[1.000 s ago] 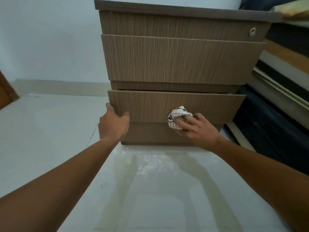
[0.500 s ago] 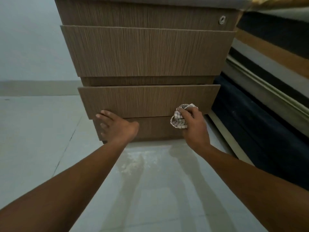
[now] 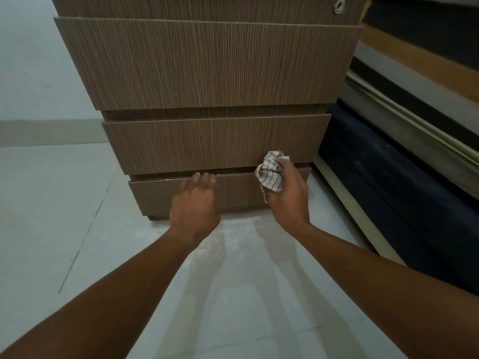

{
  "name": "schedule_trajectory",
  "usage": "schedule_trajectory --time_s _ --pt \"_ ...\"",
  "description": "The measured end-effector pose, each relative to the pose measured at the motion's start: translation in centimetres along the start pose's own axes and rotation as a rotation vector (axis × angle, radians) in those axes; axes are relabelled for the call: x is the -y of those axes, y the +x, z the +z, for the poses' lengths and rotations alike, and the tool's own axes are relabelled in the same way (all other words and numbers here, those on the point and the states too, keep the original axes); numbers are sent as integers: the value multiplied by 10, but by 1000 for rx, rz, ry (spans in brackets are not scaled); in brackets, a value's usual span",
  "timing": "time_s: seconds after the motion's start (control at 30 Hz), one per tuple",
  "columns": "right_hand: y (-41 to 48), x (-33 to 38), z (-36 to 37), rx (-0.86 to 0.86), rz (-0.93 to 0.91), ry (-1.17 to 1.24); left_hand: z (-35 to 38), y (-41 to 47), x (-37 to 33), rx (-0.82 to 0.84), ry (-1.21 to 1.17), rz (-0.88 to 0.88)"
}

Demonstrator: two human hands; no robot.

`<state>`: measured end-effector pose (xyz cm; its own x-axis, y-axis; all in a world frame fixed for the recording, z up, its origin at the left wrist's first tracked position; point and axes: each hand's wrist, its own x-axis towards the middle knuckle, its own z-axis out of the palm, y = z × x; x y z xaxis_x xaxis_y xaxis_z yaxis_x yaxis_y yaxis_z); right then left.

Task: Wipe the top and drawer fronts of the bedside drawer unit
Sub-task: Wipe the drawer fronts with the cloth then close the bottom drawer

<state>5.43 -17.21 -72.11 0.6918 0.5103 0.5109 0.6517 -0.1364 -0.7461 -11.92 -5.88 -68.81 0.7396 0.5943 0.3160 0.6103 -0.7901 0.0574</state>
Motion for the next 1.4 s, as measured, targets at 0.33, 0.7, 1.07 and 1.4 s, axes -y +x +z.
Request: schedule_trajectory --time_s 0.33,0.7,1.07,1.4 --pt "-3 27 4 282 -221 -276 -3 38 5 155 84 -24" --pt "-17 10 7 396 -472 -745 -33 6 13 142 52 4" --pt "-13 -55 -36 -124 71 -554 -22 9 16 -16 -18 22" --pt "-5 -60 26 -576 937 295 -3 26 25 -130 -103 85"
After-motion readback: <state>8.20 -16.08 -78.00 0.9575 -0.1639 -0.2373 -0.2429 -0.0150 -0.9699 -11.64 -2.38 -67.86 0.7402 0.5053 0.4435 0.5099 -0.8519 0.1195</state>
